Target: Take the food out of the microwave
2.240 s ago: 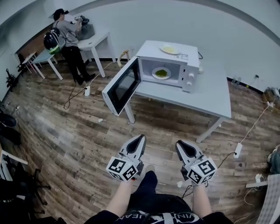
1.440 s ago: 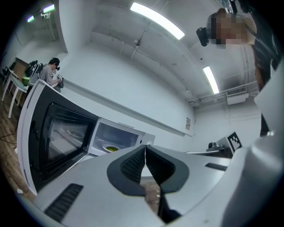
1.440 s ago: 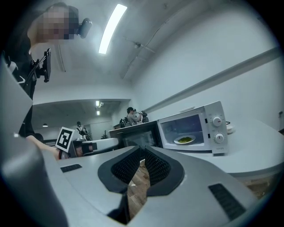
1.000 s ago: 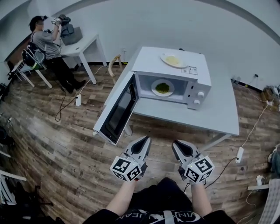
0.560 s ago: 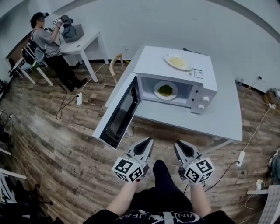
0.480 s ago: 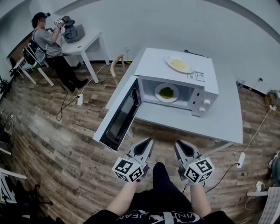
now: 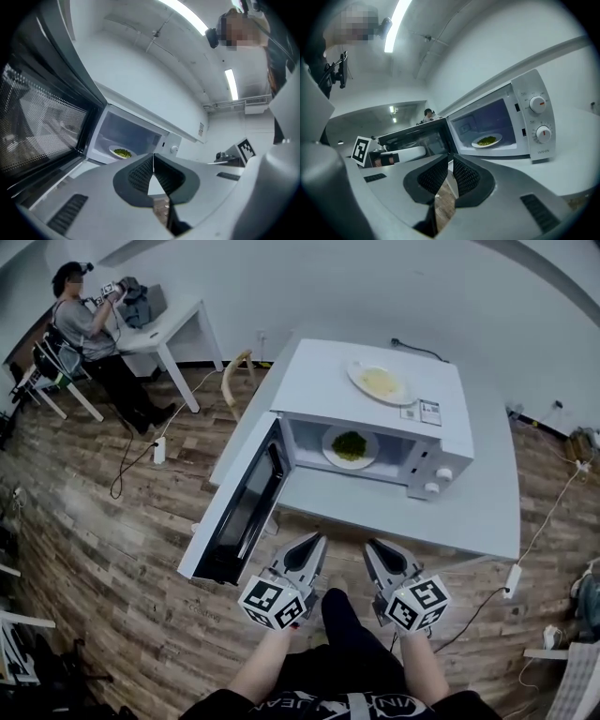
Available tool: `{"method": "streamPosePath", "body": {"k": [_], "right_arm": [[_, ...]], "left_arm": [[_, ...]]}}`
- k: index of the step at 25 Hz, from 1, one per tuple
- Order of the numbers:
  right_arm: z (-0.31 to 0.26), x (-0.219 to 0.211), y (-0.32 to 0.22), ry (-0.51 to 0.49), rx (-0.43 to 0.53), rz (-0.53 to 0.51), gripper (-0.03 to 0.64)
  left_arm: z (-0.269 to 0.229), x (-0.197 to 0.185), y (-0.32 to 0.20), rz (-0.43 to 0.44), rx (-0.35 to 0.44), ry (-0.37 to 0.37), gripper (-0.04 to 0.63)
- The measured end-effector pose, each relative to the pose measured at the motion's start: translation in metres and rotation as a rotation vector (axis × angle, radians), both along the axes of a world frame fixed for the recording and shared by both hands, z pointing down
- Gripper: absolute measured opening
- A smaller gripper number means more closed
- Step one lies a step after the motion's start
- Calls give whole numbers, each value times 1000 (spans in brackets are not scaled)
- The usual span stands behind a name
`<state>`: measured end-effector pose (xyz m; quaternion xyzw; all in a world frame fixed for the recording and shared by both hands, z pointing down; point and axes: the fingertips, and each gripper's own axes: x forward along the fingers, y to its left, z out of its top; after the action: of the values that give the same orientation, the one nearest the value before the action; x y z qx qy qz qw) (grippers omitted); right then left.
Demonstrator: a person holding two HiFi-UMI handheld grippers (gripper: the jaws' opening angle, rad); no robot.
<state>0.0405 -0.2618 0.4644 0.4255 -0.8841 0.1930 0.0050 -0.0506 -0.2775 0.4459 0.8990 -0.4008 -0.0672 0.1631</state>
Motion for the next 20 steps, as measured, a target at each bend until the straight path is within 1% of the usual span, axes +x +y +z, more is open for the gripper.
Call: {"method": "streamPosePath", "body": {"k": [7,11,16,20], "right_arm": [[28,-3,-25,-35,-72,21,51],[40,-4,-48,-108,-128,52,51],[56,-1,-81,-158,-188,129,51],[63,-1,-103,-262,-247,171,51]], "left_arm": [[32,12,-27,10,-55,5,11],[41,13,-45,5,-60,2,11],[50,9,-68,-19,-62,3,11],[57,11,-79,-19,-76,2,11]]}}
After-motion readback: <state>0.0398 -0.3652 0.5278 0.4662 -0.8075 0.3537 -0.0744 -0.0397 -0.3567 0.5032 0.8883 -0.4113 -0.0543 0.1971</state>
